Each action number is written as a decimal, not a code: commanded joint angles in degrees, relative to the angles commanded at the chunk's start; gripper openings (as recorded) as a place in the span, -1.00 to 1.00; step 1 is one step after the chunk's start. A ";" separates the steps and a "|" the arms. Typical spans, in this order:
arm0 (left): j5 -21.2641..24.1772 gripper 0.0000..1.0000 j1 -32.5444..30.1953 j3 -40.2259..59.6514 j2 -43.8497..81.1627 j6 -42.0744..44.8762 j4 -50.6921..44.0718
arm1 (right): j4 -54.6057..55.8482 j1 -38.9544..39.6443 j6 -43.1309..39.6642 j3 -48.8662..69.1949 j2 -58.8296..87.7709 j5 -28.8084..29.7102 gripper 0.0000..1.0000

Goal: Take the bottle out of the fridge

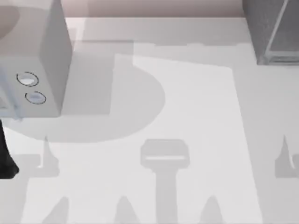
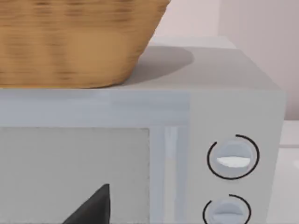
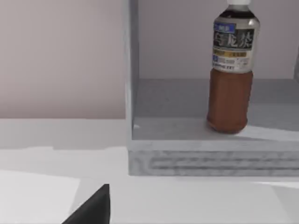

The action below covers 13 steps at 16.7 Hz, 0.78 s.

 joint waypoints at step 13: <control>0.00 1.00 0.00 0.00 0.00 0.00 0.00 | 35.61 -11.91 0.41 4.24 38.28 -11.33 1.00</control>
